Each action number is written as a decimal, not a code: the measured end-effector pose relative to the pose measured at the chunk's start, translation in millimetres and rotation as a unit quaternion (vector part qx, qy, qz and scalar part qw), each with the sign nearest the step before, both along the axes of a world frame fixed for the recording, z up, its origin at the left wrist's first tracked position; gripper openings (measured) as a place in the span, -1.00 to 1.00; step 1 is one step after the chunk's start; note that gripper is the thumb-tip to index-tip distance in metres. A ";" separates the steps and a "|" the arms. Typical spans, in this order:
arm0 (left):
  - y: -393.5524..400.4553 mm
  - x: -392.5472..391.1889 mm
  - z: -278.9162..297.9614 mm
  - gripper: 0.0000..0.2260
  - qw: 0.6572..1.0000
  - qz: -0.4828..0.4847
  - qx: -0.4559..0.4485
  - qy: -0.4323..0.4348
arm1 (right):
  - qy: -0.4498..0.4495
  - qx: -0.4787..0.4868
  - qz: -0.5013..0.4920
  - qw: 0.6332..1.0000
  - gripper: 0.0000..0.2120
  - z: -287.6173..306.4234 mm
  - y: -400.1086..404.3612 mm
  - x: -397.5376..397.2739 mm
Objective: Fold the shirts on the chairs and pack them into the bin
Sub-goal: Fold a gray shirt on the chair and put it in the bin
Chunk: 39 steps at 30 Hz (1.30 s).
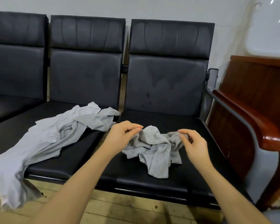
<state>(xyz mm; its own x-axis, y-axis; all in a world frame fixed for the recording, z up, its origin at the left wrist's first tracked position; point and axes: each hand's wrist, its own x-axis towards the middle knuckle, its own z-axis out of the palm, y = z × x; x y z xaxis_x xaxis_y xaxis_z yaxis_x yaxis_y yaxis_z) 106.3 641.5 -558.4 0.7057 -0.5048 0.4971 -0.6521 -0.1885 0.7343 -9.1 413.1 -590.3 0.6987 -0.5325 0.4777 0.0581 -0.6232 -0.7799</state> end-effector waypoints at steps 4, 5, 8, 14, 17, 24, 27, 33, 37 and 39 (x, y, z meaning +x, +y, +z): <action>-18.5 2.5 -7.0 -0.83 0.989 -0.015 0.052 -0.138 | 0.020 -0.006 -0.008 1.000 -0.80 -0.6 -19.6 -14.9; -22.9 3.3 -10.1 -0.79 0.985 -0.015 0.058 -0.160 | 0.028 -0.003 -0.012 1.000 -0.79 -1.6 -24.5 -17.6; -34.7 2.8 -17.4 -0.85 0.989 -0.012 0.032 -0.142 | 0.048 0.035 -0.003 0.998 -0.82 -4.2 -35.8 -24.4; -43.4 2.1 -21.6 -0.86 0.997 -0.007 0.011 -0.080 | 0.079 -0.006 -0.027 0.997 -0.90 -10.4 -47.9 -31.8; -44.9 -1.0 -23.9 -0.85 0.997 -0.009 0.012 -0.078 | 0.047 -0.089 -0.046 0.994 -0.93 -9.8 -50.2 -32.9; -71.8 -21.2 -34.8 -0.75 0.998 -0.010 -0.020 -0.060 | 0.034 0.037 -0.050 0.997 -0.83 -11.4 -54.0 -39.5; -93.5 -34.9 -40.7 -0.80 0.991 -0.053 0.027 -0.120 | 0.040 0.067 -0.016 0.997 -0.74 -14.9 -56.1 -45.0; -132.4 -41.5 -69.1 -0.71 0.954 -0.072 0.142 -0.254 | 0.020 0.171 0.005 0.985 -0.80 -14.8 -55.7 -54.2; -139.1 -33.8 -80.8 -0.77 0.947 -0.096 0.177 -0.251 | 0.047 0.113 -0.034 0.992 -0.78 -19.6 -60.8 -59.3; -140.6 -32.9 -82.9 -0.79 0.941 -0.099 0.208 -0.247 | 0.084 0.052 -0.041 0.994 -0.76 -25.5 -64.4 -62.1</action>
